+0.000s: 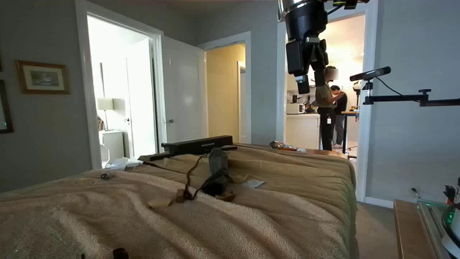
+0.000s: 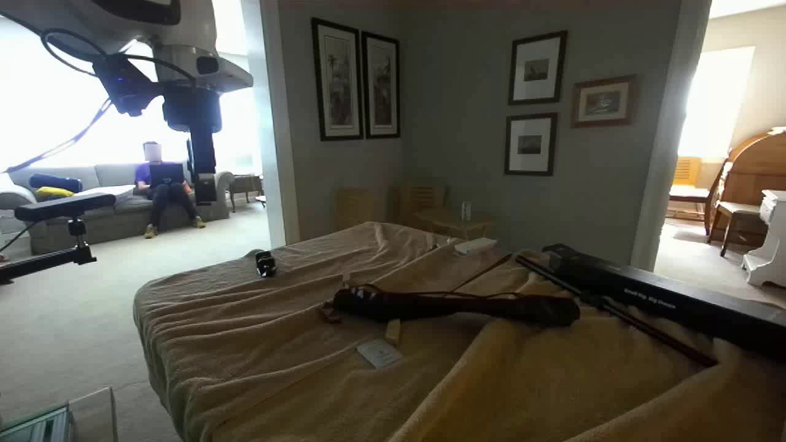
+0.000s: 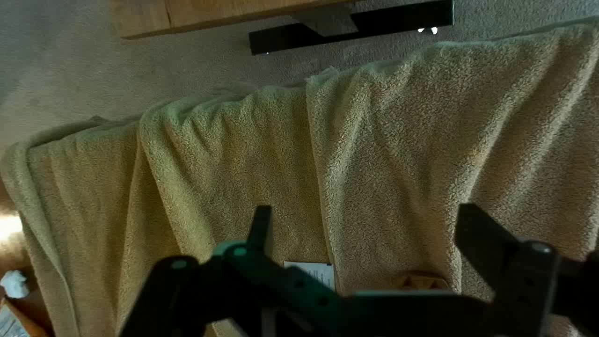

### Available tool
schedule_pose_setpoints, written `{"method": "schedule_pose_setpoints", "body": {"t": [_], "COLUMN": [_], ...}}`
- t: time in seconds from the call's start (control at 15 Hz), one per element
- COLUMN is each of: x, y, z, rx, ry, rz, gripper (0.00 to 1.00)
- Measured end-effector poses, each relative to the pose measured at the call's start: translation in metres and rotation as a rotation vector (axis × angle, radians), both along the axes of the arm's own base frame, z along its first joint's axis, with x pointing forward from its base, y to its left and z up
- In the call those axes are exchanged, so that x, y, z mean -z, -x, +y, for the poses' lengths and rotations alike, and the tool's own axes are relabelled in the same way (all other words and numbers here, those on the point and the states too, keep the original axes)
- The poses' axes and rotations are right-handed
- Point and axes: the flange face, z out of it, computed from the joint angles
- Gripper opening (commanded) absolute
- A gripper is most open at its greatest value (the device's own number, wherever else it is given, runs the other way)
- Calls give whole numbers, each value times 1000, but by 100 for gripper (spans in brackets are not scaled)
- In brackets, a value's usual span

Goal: Fold the towel on the right

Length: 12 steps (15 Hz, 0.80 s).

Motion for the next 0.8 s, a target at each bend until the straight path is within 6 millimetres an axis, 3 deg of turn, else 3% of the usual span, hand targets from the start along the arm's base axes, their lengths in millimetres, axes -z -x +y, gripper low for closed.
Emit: {"method": "schedule_pose_setpoints", "body": {"t": [0.6, 0.8], "x": [2, 36], "y": [0, -14], "z": [-1, -19], "rx": [2, 46], "ry": [0, -7], "rz": [4, 54], "gripper": [100, 100]}}
